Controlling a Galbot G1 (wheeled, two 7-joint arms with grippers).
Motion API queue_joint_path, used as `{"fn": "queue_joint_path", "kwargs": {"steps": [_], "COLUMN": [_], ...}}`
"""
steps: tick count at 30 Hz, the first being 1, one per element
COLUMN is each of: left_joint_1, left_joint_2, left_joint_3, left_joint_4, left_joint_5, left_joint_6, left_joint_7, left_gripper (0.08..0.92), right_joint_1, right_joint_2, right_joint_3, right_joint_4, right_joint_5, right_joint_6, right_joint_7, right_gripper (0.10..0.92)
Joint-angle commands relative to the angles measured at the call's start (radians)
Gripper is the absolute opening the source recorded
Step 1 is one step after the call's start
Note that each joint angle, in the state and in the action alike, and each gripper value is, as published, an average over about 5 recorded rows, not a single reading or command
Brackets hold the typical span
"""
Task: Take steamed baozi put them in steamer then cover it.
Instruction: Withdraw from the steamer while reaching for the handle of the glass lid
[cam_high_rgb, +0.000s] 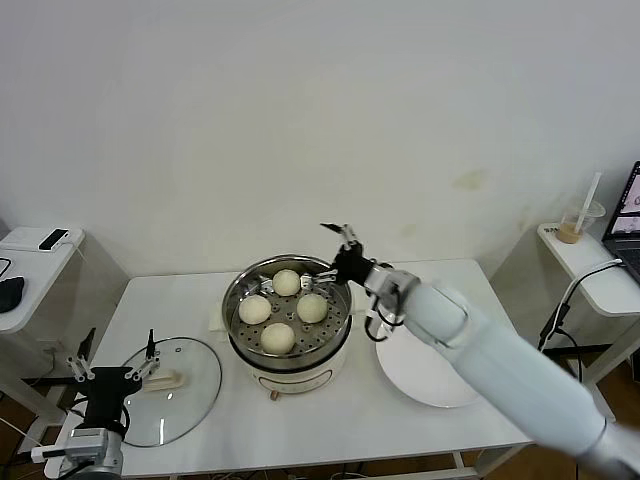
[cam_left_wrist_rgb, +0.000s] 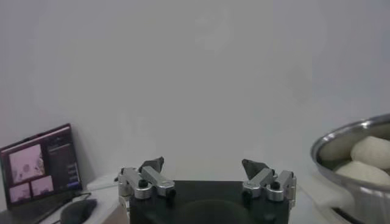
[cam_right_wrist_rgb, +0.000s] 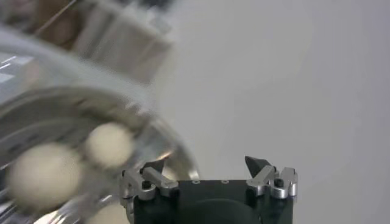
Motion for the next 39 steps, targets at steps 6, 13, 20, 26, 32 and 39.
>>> {"fn": "queue_joint_path", "kwargs": {"steps": [6,13,20,26,32,39], "left_joint_1": [0.009,0.152,0.22,0.163,0.033,-0.084], "left_joint_2": [0.058,0.162,0.173,0.164,0.168,0.189], "left_joint_3": [0.065,-0.001,-0.002,0.018,0.044,0.093], "left_joint_4": [0.19,0.222,0.237,0.271,0.333,0.428], "left_joint_5": [0.551,1.019,1.233,1.253,1.249,1.252], "left_joint_6": [-0.089,-0.096,-0.109,-0.108,-0.107,-0.103], "left_joint_7": [-0.077,-0.02,-0.012,0.001,0.016,0.042], "left_gripper": [0.823,0.823,0.823,0.823,0.823,0.823], "right_joint_1": [-0.846,-0.939,-0.915,-0.932,-0.944,-0.943], "right_joint_2": [0.322,0.368,0.371,0.38,0.385,0.388], "right_joint_3": [0.941,1.03,1.082,1.096,1.092,1.094], "right_joint_4": [0.15,0.141,0.101,0.108,0.107,0.093], "right_joint_5": [-0.024,-0.083,-0.082,-0.079,-0.081,-0.08], "right_joint_6": [0.295,0.272,0.276,0.279,0.28,0.281], "right_joint_7": [0.01,0.061,0.12,0.133,0.14,0.156], "right_gripper": [0.823,0.823,0.823,0.823,0.823,0.823]}}
